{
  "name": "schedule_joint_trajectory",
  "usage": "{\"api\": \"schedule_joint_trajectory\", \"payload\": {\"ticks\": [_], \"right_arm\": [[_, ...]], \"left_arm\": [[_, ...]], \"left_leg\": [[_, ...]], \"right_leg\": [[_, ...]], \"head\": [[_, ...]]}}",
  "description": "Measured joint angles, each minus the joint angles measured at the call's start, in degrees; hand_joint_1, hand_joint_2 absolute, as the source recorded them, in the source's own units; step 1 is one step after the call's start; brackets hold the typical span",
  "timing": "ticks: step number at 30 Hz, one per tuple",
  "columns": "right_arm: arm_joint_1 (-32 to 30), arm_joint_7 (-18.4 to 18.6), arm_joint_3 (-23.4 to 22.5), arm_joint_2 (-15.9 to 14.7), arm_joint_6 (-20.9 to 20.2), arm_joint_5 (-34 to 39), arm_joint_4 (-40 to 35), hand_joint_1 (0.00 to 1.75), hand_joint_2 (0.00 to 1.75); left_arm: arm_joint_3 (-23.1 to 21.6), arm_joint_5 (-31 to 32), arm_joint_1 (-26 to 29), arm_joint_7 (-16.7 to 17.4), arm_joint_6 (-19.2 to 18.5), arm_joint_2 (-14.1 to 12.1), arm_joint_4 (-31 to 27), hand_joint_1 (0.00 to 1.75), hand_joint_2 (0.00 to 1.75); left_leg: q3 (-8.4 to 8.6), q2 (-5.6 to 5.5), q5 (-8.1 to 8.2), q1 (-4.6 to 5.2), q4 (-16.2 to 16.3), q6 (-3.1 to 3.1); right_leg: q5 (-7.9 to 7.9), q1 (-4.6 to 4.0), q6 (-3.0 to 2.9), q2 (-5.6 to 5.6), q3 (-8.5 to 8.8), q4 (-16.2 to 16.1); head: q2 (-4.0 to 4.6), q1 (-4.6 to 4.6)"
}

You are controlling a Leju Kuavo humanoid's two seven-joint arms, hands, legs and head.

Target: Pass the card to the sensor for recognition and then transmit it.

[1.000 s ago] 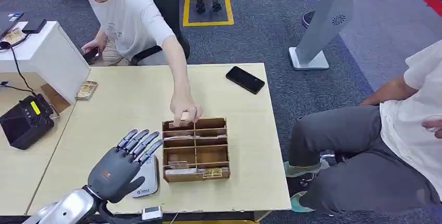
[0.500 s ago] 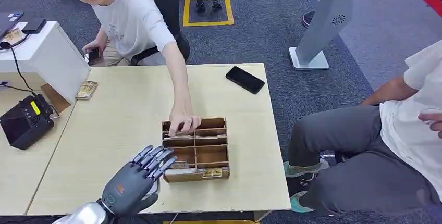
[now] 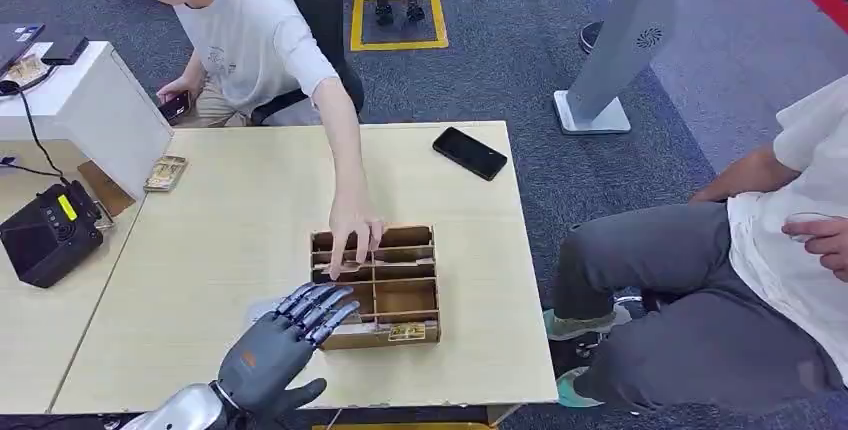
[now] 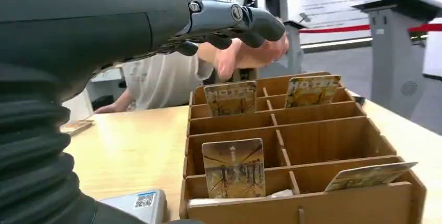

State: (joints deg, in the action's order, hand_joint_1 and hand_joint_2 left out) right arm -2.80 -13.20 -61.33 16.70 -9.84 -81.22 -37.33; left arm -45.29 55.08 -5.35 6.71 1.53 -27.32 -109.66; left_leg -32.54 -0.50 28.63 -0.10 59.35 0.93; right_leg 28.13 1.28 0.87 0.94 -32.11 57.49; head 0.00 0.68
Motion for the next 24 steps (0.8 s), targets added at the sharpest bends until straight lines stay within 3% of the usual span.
{"api": "schedule_joint_trajectory", "payload": {"ticks": [6, 14, 19, 24], "right_arm": [[-0.4, 0.6, 1.4, 0.0, -0.6, 1.9, -1.1, 0.0, 0.0], [-3.3, 2.9, 8.3, 0.0, -0.7, 7.3, -3.8, 0.0, 0.0], [-3.9, 3.1, 10.0, 0.0, -0.7, 7.7, -4.4, 0.0, 0.0], [-5.7, 5.7, 13.6, 0.2, -1.8, 12.5, -6.6, 0.0, 0.0]], "left_arm": [[0.0, 0.3, 0.2, 0.8, -0.2, 1.3, 1.5, 0.0, 1.75], [0.0, 1.7, 0.0, 2.2, -0.5, 3.0, 2.7, 0.0, 1.75], [0.0, 1.7, -0.1, 2.2, -0.5, 3.5, 3.1, 0.0, 1.75], [0.0, 1.5, -0.9, 3.2, -1.5, 4.2, 3.5, 0.0, 1.75]], "left_leg": [[0.0, 0.0, 0.0, -0.01, 0.0, 0.0], [-0.01, -0.01, 0.0, -0.01, 0.0, 0.0], [-0.01, 0.0, 0.0, -0.01, 0.0, 0.0], [-0.01, -0.02, 0.0, -0.01, 0.0, 0.0]], "right_leg": [[0.0, -0.01, 0.0, 0.0, -0.01, 0.0], [0.0, -0.01, 0.0, 0.0, -0.01, 0.0], [0.0, 0.0, 0.0, 0.0, -0.02, 0.0], [0.0, -0.01, 0.0, -0.02, 0.0, 0.0]], "head": [[0.0, 0.0], [0.0, 0.0], [0.0, 0.0], [0.0, 0.02]]}}
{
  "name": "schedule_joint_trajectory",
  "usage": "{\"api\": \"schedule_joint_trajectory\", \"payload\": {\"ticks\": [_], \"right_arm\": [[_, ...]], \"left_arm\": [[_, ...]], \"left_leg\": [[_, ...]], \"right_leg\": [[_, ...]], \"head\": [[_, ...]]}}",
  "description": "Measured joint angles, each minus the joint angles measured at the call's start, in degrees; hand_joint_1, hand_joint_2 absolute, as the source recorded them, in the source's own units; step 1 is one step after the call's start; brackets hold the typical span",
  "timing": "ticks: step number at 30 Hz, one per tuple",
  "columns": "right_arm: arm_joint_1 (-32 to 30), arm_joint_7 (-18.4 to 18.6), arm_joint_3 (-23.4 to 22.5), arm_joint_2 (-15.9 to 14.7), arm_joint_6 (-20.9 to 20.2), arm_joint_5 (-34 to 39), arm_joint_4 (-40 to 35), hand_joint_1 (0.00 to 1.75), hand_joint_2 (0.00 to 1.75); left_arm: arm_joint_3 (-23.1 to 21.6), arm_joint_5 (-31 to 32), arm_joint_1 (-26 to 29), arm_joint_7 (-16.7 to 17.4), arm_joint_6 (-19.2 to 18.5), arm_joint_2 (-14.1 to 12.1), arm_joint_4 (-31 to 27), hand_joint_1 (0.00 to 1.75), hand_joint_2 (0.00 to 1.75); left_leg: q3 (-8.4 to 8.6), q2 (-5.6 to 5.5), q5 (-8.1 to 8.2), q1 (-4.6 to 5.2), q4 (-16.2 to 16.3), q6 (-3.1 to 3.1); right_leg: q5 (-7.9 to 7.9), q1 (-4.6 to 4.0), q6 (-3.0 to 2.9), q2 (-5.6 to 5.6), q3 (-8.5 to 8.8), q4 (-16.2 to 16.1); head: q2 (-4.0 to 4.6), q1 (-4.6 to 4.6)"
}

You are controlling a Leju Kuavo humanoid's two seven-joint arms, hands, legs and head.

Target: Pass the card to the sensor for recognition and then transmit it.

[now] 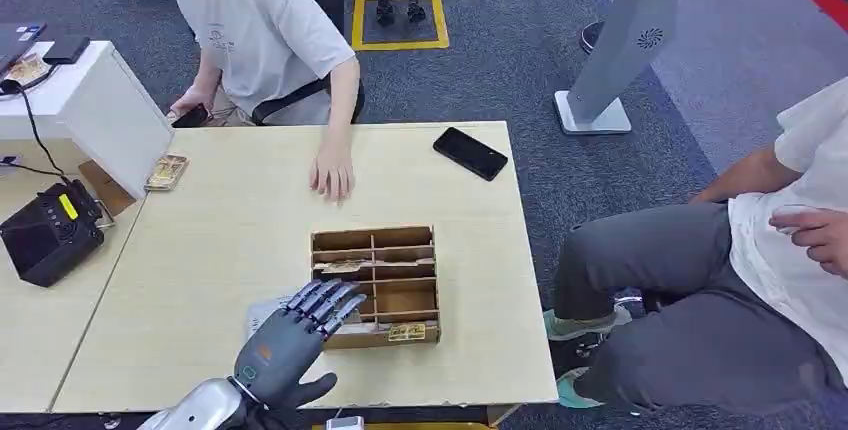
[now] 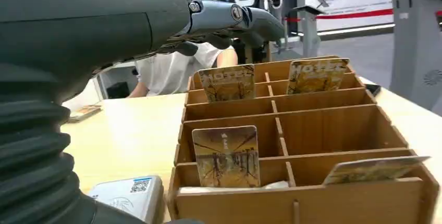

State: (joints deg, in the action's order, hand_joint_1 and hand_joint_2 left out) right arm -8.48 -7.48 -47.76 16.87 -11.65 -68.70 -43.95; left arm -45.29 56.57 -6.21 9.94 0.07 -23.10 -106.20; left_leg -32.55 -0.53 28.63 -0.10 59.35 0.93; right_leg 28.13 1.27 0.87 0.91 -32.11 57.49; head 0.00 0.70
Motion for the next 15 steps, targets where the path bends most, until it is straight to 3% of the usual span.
{"api": "schedule_joint_trajectory", "payload": {"ticks": [9, 15], "right_arm": [[-3.8, 2.8, 7.5, 0.3, -0.9, 4.9, -4.6, 0.0, 0.0], [-4.8, 3.3, 9.7, 0.5, -1.1, 5.6, -6.3, 0.0, 0.0]], "left_arm": [[0.0, -0.5, -0.7, 0.9, -0.6, 0.9, 0.8, 0.0, 1.75], [0.0, -0.6, -1.3, 1.2, -0.5, 1.2, 0.8, 0.0, 1.75]], "left_leg": [[-0.01, 0.0, 0.0, -0.01, 0.0, 0.0], [0.0, 0.02, 0.0, 0.0, 0.0, 0.0]], "right_leg": [[0.0, 0.0, 0.0, 0.0, -0.01, 0.0], [0.0, 0.0, 0.0, 0.01, -0.01, 0.0]], "head": [[0.0, -0.02], [0.0, -0.02]]}}
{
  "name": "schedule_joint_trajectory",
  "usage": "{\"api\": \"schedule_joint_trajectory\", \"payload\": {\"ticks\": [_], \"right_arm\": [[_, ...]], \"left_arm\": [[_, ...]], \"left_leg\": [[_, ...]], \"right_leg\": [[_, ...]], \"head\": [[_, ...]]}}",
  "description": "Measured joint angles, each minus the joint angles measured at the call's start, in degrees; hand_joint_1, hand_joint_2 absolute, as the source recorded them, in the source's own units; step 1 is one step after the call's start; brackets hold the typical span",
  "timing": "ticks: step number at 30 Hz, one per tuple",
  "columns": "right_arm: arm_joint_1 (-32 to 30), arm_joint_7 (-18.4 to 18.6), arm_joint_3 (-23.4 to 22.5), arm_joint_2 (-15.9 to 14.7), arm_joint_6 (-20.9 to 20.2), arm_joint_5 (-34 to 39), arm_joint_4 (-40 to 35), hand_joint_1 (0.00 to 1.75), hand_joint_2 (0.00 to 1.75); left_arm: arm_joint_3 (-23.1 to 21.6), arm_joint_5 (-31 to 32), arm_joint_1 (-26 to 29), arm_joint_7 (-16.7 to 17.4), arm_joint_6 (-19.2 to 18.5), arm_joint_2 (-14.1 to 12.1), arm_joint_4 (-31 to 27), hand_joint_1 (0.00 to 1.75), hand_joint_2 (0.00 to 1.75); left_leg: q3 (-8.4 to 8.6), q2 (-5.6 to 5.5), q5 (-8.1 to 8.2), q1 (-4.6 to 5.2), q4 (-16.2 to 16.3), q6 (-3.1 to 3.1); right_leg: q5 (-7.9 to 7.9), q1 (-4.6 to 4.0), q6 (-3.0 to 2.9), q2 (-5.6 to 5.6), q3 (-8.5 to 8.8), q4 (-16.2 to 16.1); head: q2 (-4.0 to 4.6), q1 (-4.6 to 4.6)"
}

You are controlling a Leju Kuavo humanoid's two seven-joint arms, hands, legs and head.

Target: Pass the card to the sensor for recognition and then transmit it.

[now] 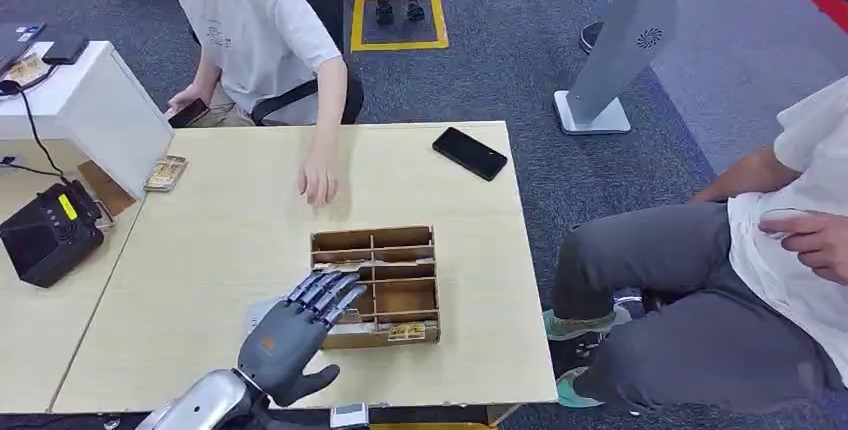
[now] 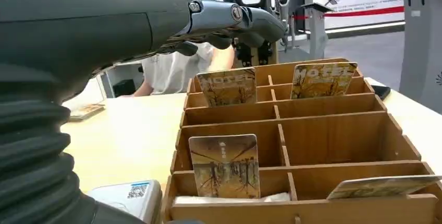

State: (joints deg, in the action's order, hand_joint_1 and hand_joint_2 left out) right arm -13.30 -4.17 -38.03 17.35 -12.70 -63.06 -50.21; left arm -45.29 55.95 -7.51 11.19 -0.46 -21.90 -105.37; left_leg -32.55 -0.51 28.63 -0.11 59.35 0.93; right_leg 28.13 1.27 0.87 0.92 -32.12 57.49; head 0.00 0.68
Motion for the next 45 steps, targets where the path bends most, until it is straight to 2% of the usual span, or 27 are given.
{"api": "schedule_joint_trajectory", "payload": {"ticks": [6, 10, 23, 33, 45], "right_arm": [[-1.1, 0.9, 1.8, 0.3, -0.2, 1.4, -1.5, 0.0, 0.0], [-1.7, 1.2, 2.8, 0.4, -0.4, 1.8, -2.4, 0.0, 0.0], [-1.9, 1.3, 3.4, 0.5, -0.3, 1.6, -2.8, 0.0, 0.0], [-1.9, 1.2, 3.5, 0.5, 0.1, 1.3, -2.8, 0.0, 0.0], [-1.8, 1.2, 3.5, 0.5, 0.3, 1.0, -2.6, 0.0, 0.0]], "left_arm": [[0.0, 1.4, -1.9, 4.6, 0.0, 1.3, 0.0, 0.0, 1.75], [0.0, 1.4, -2.4, 6.0, 0.1, 1.9, 0.0, 0.0, 1.75], [1.3, 1.2, -2.7, 8.0, 0.6, 2.5, 0.3, 0.0, 1.75], [1.9, 0.9, -2.7, 8.0, 0.7, 3.0, 1.1, 0.0, 1.75], [2.9, 0.6, -2.6, 8.7, 1.1, 4.8, 2.6, 0.0, 1.75]], "left_leg": [[0.0, -0.01, 0.0, 0.0, 0.0, 0.0], [0.0, -0.01, 0.0, 0.01, 0.0, 0.0], [0.0, -0.01, 0.0, 0.0, 0.0, 0.0], [-0.01, -0.01, 0.0, 0.0, 0.0, 0.0], [-0.02, -0.01, 0.0, 0.0, 0.0, 0.0]], "right_leg": [[0.0, 0.0, 0.0, 0.0, 0.02, 0.0], [0.0, 0.0, 0.0, 0.0, 0.01, 0.0], [0.0, 0.0, 0.0, 0.0, 0.01, 0.0], [0.0, 0.0, 0.0, 0.0, 0.01, 0.0], [0.0, 0.0, 0.0, 0.0, 0.01, 0.0]], "head": [[0.0, 0.02], [0.0, 0.02], [0.0, 0.0], [0.0, 0.0], [0.0, 0.02]]}}
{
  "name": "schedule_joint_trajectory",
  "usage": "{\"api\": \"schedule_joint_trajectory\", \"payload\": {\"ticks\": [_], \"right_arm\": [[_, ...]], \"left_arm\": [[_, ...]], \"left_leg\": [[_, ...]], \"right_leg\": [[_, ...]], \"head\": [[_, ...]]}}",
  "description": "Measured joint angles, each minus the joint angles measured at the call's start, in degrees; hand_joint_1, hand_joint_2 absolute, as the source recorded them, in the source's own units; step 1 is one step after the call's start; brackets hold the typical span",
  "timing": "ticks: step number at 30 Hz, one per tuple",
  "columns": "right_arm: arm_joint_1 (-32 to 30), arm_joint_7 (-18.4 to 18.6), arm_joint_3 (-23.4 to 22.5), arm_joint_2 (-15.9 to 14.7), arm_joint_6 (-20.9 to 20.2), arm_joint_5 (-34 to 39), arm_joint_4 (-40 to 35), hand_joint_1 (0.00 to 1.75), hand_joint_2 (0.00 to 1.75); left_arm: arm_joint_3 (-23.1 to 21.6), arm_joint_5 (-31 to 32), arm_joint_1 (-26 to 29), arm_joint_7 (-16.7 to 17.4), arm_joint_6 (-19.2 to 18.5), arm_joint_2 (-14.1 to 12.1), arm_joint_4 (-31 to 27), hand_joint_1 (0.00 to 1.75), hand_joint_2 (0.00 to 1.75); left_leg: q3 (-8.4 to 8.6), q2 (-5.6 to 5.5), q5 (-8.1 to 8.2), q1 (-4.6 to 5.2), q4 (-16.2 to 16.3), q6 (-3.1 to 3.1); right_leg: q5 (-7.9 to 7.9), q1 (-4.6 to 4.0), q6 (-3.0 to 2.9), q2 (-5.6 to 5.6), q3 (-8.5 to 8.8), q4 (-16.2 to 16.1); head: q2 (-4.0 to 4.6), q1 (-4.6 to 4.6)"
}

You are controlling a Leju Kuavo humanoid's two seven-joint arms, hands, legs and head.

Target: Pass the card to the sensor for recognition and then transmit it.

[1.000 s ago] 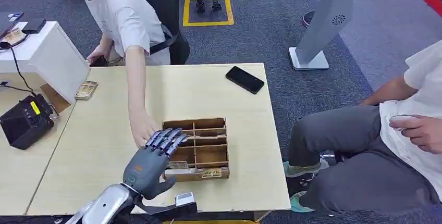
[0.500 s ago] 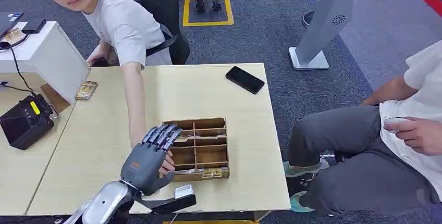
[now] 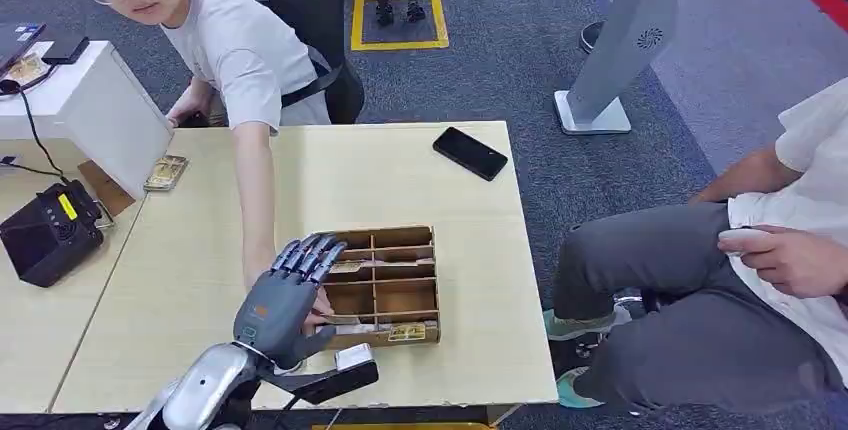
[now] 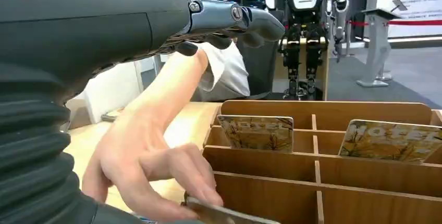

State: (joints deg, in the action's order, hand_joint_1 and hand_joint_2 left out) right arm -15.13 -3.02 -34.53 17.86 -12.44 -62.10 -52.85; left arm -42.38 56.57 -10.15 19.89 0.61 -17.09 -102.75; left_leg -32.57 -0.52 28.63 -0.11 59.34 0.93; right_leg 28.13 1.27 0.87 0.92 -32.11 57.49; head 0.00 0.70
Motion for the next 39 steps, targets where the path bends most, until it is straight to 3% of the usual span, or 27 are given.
{"api": "schedule_joint_trajectory", "payload": {"ticks": [12, 27, 39], "right_arm": [[0.1, -0.3, 0.3, 0.0, 0.9, -0.3, 0.8, 0.0, 0.0], [0.2, -0.3, 0.4, 0.0, 1.2, -0.3, 1.6, 0.0, 0.0], [1.0, -1.0, 1.3, -0.7, 3.9, 0.9, 5.1, 0.0, 0.0]], "left_arm": [[0.9, -0.1, 0.0, 0.5, 0.3, 2.4, 2.4, 0.0, 1.75], [1.1, -0.1, 0.0, 0.6, 0.4, 2.8, 3.8, 0.0, 1.75], [1.1, -0.8, -0.2, -0.4, -0.1, 2.9, 4.0, 0.0, 1.75]], "left_leg": [[0.0, 0.0, 0.0, 0.0, 0.0, 0.0], [-0.02, 0.0, 0.0, 0.0, 0.0, 0.0], [-0.02, 0.0, 0.0, 0.0, 0.0, 0.0]], "right_leg": [[0.0, 0.0, 0.0, 0.0, 0.0, 0.0], [0.0, 0.0, 0.0, -0.01, 0.0, 0.0], [0.0, 0.0, 0.0, -0.01, 0.0, 0.0]], "head": [[0.0, -0.02], [0.0, -0.02], [0.0, 0.0]]}}
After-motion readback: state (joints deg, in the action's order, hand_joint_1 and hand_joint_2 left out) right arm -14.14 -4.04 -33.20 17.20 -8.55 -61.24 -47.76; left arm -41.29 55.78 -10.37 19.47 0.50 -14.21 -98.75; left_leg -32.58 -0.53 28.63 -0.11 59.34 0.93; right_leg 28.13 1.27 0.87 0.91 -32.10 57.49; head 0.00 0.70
